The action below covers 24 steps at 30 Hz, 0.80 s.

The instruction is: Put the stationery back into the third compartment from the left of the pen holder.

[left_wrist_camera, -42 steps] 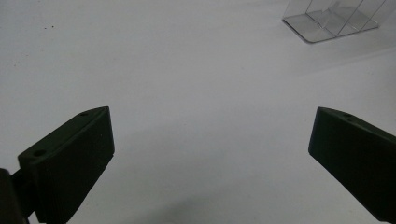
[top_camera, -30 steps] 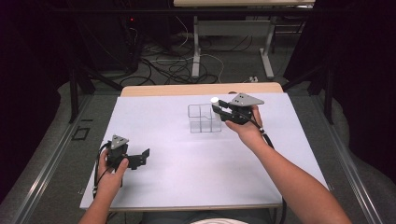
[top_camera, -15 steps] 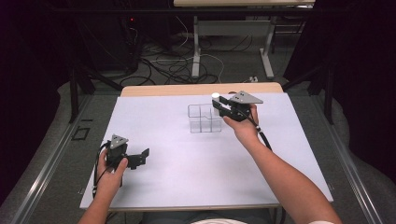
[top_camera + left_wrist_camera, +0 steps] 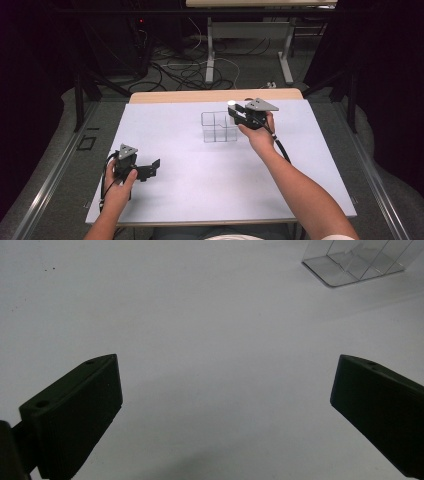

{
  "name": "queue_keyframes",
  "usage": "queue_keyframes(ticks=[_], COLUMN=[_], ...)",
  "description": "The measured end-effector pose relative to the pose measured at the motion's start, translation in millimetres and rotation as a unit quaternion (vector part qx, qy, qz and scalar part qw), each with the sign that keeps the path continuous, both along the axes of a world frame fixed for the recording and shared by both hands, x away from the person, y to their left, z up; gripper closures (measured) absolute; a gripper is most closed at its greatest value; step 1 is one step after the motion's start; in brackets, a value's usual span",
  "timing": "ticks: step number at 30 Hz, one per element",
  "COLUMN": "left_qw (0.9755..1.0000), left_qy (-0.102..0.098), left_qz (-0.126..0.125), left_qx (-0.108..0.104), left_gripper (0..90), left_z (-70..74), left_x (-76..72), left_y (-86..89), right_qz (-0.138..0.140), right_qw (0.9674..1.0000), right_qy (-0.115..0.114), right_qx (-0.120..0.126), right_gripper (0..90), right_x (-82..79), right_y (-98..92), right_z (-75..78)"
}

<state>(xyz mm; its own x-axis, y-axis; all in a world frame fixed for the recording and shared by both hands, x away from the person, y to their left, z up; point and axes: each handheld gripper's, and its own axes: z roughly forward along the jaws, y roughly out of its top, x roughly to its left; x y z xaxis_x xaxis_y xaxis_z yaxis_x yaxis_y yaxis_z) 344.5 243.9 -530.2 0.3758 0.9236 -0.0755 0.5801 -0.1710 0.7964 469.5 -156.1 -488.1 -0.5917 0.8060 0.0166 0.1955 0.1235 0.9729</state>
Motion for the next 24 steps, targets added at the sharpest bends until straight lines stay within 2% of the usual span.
queue_keyframes(ticks=[2,8,24], left_qw=[1.0,1.0,1.0], left_qy=[0.004,0.001,0.004], left_qz=[-0.002,-0.004,-0.006], left_qx=[-0.001,0.005,0.004], left_gripper=[0.1,0.1,0.1], left_z=[0.4,0.5,1.0], left_x=[-0.1,-0.5,-0.8], left_y=[0.1,-0.3,0.4], right_qz=[0.003,0.004,0.011], right_qw=[1.0,1.0,0.9992], right_qy=[0.001,0.0,0.018], right_qx=[-0.002,-0.008,-0.033], right_gripper=[66.4,66.4,66.3], right_x=[0.0,0.5,2.0], right_y=[1.1,2.8,6.3], right_z=[-1.2,-3.3,-11.1])
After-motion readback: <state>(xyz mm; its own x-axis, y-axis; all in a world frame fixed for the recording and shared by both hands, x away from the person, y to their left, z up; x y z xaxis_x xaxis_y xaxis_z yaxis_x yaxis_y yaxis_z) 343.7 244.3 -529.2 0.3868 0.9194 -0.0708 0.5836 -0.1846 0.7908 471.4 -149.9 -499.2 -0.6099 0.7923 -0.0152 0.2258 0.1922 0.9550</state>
